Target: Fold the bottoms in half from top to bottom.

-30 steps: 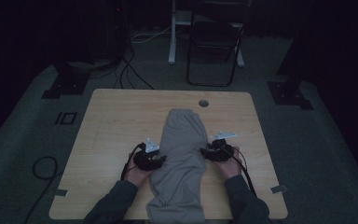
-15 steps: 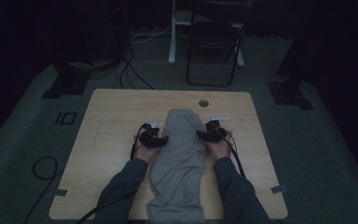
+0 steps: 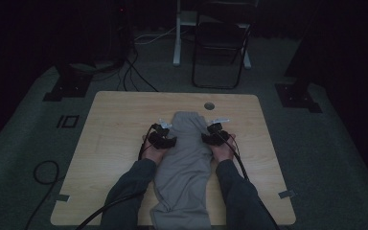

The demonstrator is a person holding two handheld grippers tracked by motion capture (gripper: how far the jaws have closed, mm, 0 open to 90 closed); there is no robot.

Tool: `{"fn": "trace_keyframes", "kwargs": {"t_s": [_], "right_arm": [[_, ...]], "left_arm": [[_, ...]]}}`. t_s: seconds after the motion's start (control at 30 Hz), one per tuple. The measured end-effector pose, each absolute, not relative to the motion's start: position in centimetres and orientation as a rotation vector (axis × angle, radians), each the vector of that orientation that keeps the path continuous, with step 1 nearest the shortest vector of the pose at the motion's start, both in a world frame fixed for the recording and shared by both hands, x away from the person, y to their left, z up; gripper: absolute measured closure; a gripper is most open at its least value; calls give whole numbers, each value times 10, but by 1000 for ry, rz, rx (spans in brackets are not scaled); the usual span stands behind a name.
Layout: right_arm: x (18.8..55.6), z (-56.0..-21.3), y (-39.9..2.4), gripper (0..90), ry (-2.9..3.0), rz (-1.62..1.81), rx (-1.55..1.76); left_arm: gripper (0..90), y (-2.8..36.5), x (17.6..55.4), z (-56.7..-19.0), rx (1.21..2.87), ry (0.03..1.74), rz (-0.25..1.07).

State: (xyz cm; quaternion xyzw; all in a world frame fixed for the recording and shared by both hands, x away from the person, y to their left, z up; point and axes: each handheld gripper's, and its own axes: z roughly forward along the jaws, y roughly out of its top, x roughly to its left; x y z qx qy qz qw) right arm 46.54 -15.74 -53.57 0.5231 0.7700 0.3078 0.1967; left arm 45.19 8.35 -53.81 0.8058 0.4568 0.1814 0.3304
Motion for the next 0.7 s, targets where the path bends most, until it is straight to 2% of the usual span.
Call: {"fn": "trace_keyframes", "kwargs": {"t_s": [0.07, 0.13, 0.23, 0.33, 0.4, 0.47, 0.53, 0.6, 0.7], "right_arm": [[465, -536, -158, 383, 2137, 830, 1471], [464, -536, -160, 363, 2133, 824, 1472], [465, -536, -164, 380, 2155, 847, 1492], [464, -534, -161, 528, 2197, 857, 1459], [464, -533, -160, 684, 2220, 873, 1441], [467, -532, -159, 847, 2243, 899, 1456], [475, -532, -159, 875, 2260, 922, 1478], [483, -531, -160, 879, 2258, 919, 1485], [492, -522, -164, 880, 2222, 985, 1513]], "left_arm": [[461, 84, 451, -539, 2103, 1197, 478], [446, 84, 451, -539, 2098, 1201, 484], [423, 84, 451, -539, 2097, 1205, 489], [435, 82, 452, -538, 2108, 1211, 479], [548, 80, 452, -536, 2132, 1175, 446], [696, 78, 454, -533, 2163, 1139, 401], [832, 76, 459, -531, 2205, 1116, 410], [856, 75, 464, -527, 2233, 1112, 435], [862, 82, 473, -512, 2171, 1133, 463]]}}
